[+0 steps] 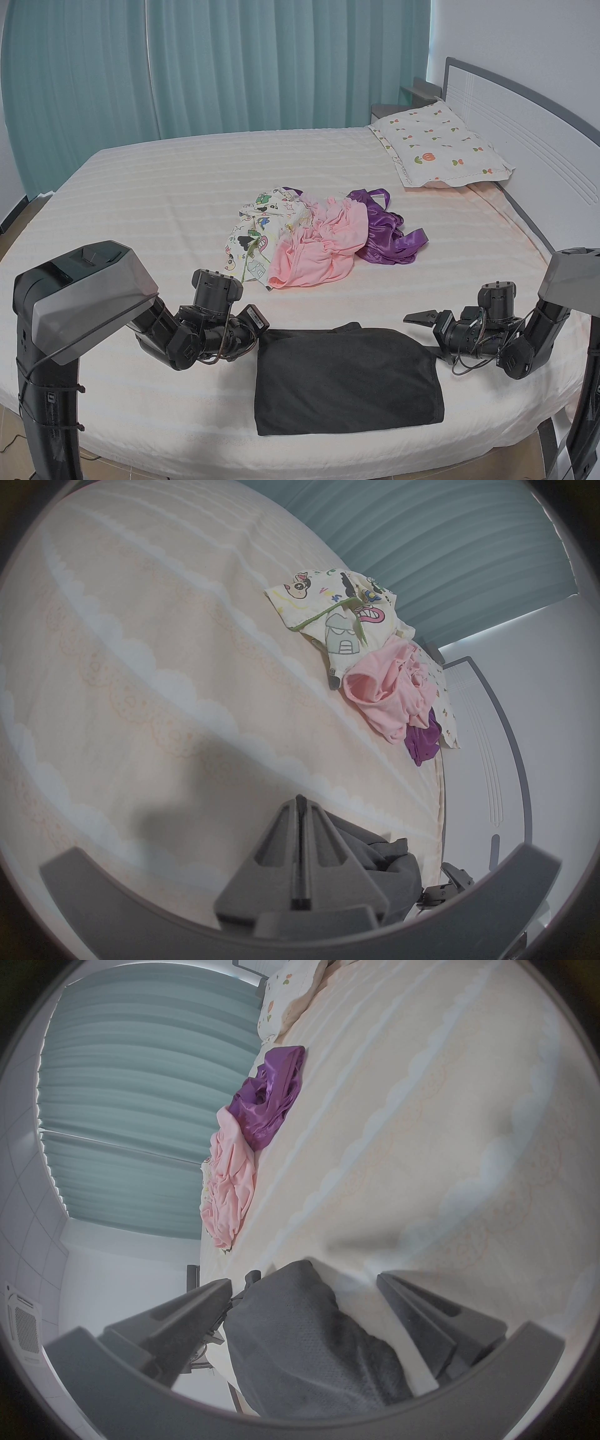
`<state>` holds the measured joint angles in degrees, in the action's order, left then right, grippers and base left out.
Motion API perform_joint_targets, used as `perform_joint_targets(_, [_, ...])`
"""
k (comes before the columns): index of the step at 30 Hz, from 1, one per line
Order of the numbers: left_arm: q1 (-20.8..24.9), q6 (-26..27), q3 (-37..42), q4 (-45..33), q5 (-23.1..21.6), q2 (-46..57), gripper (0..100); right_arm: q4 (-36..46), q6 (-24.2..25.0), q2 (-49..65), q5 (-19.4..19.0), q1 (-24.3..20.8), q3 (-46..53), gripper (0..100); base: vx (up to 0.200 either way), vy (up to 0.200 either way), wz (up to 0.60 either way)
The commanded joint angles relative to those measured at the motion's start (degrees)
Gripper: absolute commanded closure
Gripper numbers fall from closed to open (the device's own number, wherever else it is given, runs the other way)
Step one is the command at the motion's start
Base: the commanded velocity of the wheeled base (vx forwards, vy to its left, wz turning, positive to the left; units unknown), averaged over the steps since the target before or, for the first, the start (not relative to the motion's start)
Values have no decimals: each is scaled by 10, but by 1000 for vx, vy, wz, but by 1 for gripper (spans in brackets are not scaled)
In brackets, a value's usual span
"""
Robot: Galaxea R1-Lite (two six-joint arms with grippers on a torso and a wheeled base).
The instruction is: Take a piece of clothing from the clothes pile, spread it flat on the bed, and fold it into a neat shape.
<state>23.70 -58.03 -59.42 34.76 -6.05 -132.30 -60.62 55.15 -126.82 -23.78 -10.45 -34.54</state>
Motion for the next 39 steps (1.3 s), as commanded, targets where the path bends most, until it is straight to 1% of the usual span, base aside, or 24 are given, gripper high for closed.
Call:
perform_joint_targets(1, [0, 0, 4, 0, 0, -2, 100, 0, 0, 7, -3, -9, 8, 100, 0, 0, 0])
perform_joint_targets(16, [0, 0, 4, 0, 0, -1, 100, -3, 1, 10, -2, -7, 4, 100, 0, 0, 0])
perform_joint_targets(24, [-8, 1, 12, 3, 1, 3, 100, -50, 1, 10, 1, 5, 13, 100, 0, 0, 0])
perform_joint_targets(32, [-9, 1, 11, 5, 1, -1, 100, -103, -1, -15, 6, 4, 12, 100, 0, 0, 0])
perform_joint_targets(39, [-9, 0, 10, 7, 2, -2, 100, -113, -3, -31, 7, 3, 10, 100, 0, 0, 0])
